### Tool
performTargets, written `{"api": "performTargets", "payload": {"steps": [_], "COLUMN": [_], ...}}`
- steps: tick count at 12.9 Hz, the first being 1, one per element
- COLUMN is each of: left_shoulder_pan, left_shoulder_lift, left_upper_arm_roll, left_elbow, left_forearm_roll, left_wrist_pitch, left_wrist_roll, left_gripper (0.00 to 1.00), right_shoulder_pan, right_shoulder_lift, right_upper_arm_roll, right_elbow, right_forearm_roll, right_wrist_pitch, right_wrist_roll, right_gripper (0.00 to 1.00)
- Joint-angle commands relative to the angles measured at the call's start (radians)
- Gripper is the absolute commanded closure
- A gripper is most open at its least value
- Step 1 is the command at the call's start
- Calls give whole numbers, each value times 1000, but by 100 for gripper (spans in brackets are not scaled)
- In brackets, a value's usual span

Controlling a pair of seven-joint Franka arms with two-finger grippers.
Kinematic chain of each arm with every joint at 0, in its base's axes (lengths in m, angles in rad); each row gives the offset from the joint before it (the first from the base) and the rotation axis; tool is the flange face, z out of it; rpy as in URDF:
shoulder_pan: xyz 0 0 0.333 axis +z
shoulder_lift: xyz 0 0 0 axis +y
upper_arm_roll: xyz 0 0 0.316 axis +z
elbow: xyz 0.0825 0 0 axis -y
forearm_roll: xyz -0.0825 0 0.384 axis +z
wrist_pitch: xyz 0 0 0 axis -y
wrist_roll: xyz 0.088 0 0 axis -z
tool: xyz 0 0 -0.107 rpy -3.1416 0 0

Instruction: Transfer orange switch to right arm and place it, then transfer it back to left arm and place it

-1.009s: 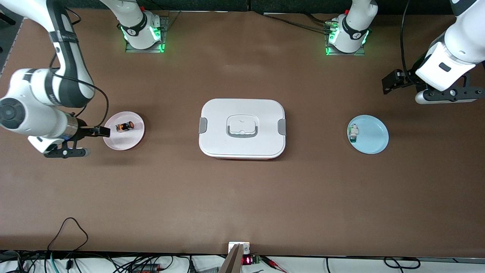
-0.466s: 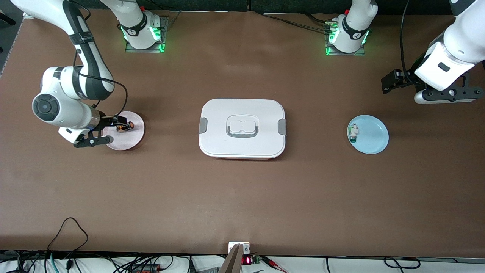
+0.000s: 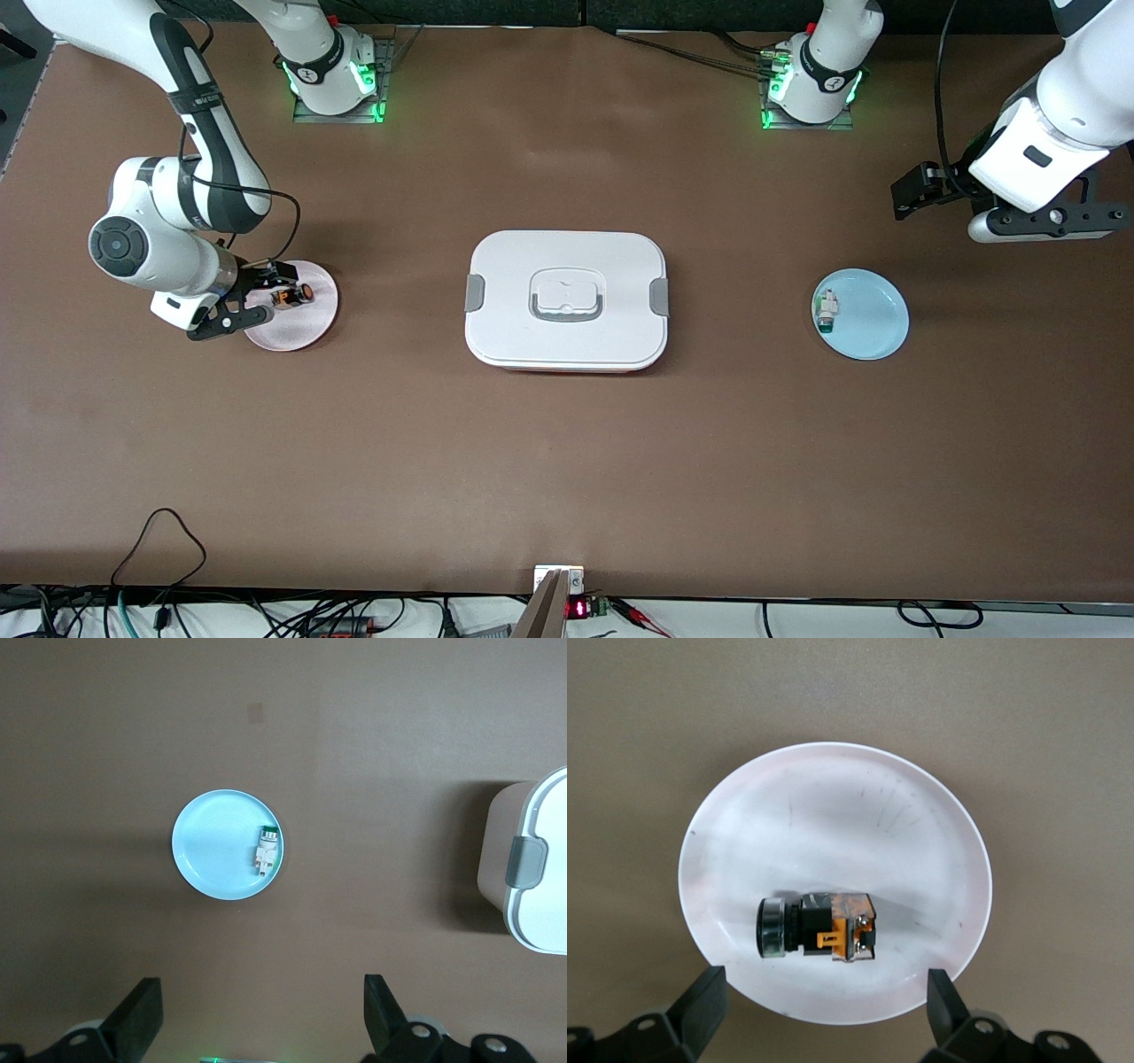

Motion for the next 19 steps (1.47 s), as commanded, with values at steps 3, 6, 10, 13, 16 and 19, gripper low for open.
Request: {"api": "performTargets", "payload": {"steps": [3,6,10,13,16,19], "left_shoulder_pan": [1,1,0,0,0,0], "left_shoulder_lift": [-9,-9,-11,-11,-11,-11], "left_upper_arm_roll": [0,0,0,0,0,0], "left_elbow": [-4,-4,-4,-4,-2,-4], "left_forearm_roll": [-9,-9,-9,-9,-9,-9], "left_wrist_pitch": [-5,-7,-7,-7,-7,-7], "left_wrist_roll": [12,12,12,12,12,12], "left_gripper": [0,0,0,0,0,0], "right_shoulder_pan": [-29,-27,-29,-30,-32,-35], "right_shoulder_lift": [63,79,103,116,117,128], "right_upper_arm_roll": [18,19,24,24,24,24], "right_elbow": [-11,-11,-11,-10,-10,-7], "right_forearm_roll": [70,75,72,69,68,64], "right_wrist_pitch": [58,69,83,84,84,90], "right_wrist_roll": [5,5,-11,-12,-12,-12], "right_gripper": [0,0,0,0,0,0]}}
